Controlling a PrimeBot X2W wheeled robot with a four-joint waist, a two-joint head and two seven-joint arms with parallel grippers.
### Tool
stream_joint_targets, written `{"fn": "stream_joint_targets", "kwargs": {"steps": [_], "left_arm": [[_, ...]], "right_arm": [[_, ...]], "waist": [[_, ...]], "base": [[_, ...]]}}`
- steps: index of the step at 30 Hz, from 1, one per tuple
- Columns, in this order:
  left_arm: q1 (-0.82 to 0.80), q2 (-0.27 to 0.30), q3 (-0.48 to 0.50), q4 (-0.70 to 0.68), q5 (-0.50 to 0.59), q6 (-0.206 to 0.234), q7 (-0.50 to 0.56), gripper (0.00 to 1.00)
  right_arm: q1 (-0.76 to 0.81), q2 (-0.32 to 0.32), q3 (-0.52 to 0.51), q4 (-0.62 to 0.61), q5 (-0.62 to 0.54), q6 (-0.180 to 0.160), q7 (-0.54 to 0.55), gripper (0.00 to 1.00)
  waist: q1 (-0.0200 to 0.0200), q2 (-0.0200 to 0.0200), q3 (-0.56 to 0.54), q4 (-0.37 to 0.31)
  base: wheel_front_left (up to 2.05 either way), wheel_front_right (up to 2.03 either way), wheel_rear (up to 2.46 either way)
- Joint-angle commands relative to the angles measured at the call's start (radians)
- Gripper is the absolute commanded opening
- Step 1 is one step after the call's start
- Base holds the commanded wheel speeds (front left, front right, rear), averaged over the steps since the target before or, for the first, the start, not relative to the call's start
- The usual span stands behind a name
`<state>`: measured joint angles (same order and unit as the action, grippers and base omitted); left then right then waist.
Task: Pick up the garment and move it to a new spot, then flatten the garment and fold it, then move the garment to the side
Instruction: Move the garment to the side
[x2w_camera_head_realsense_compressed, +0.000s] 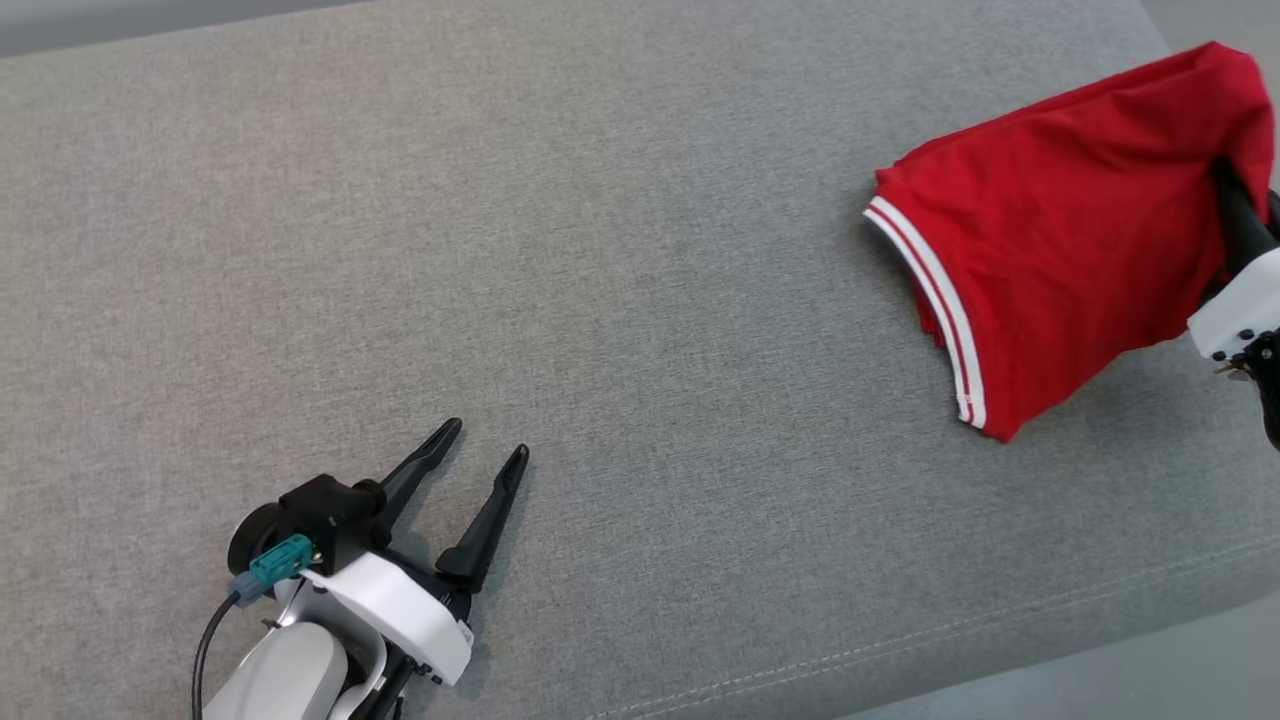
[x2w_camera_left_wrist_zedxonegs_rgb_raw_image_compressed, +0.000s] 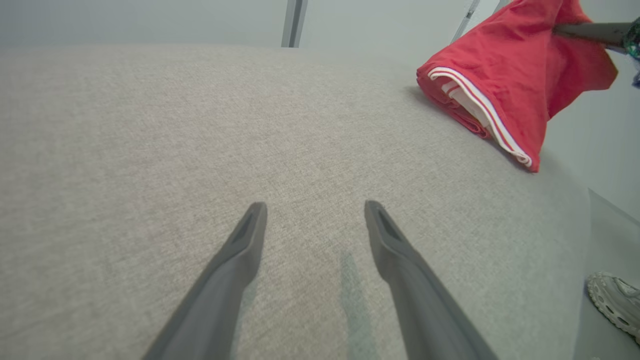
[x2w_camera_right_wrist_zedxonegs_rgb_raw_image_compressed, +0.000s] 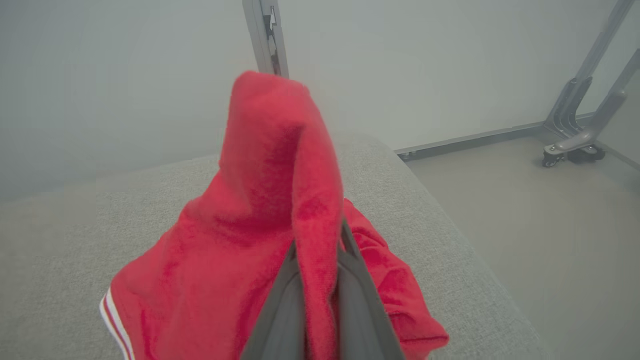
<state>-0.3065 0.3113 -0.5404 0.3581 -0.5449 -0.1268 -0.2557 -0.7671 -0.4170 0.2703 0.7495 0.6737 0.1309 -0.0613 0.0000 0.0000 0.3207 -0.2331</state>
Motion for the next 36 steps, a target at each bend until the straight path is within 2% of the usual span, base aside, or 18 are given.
{"fn": "stream_joint_targets", "kwargs": {"steps": [1,2,3,4,7,12,17,22,36], "left_arm": [[-0.040,0.025,0.024,-0.019,0.003,-0.004,-0.006,1.00],[-0.044,0.026,0.019,-0.019,0.001,-0.004,-0.006,1.00],[-0.048,0.027,0.015,-0.018,-0.001,-0.004,-0.006,1.00],[-0.052,0.029,0.011,-0.018,-0.002,-0.004,-0.006,1.00],[-0.061,0.034,-0.002,-0.019,-0.006,-0.004,-0.006,1.00],[-0.070,0.027,-0.023,-0.014,-0.012,-0.004,-0.006,1.00],[-0.063,0.005,0.007,-0.008,-0.010,-0.004,-0.006,1.00],[-0.046,-0.016,0.036,0.000,-0.001,-0.004,-0.006,1.00],[0.043,-0.080,0.184,0.010,0.064,0.013,-0.006,1.00]], "right_arm": [[-0.020,-0.013,-0.012,0.007,-0.026,0.000,-0.012,0.00],[-0.030,-0.007,-0.030,0.032,-0.048,0.000,-0.027,0.00],[-0.040,0.005,-0.047,0.055,-0.063,0.000,-0.038,0.39],[-0.051,0.015,-0.061,0.076,-0.082,0.000,-0.052,0.99],[-0.083,0.034,-0.123,0.159,-0.152,0.000,-0.098,1.00],[-0.125,0.001,-0.263,0.318,-0.315,0.000,-0.163,1.00],[-0.131,0.003,-0.380,0.371,-0.459,0.000,-0.194,1.00],[-0.085,0.046,-0.395,0.293,-0.519,0.000,-0.199,1.00],[0.272,0.207,-0.386,-0.119,-0.562,0.000,-0.200,1.00]], "waist": [[0.0000,0.0000,0.011,0.010],[0.0000,0.0000,0.016,0.015],[0.0000,0.0000,0.020,0.019],[0.0000,0.0000,0.026,0.022],[0.0000,0.0000,0.036,0.033],[0.0000,0.0000,0.024,0.055],[0.0000,0.0000,-0.026,0.075],[0.0000,0.0000,-0.066,0.096],[0.0000,0.0000,-0.204,0.225]], "base": [[0.00,0.00,0.00],[0.00,0.00,0.00],[0.00,0.00,0.00],[0.00,0.00,0.00],[0.00,0.00,0.00],[0.00,0.00,0.00],[0.00,0.00,0.00],[0.00,0.00,0.00],[0.00,0.00,0.00]]}}
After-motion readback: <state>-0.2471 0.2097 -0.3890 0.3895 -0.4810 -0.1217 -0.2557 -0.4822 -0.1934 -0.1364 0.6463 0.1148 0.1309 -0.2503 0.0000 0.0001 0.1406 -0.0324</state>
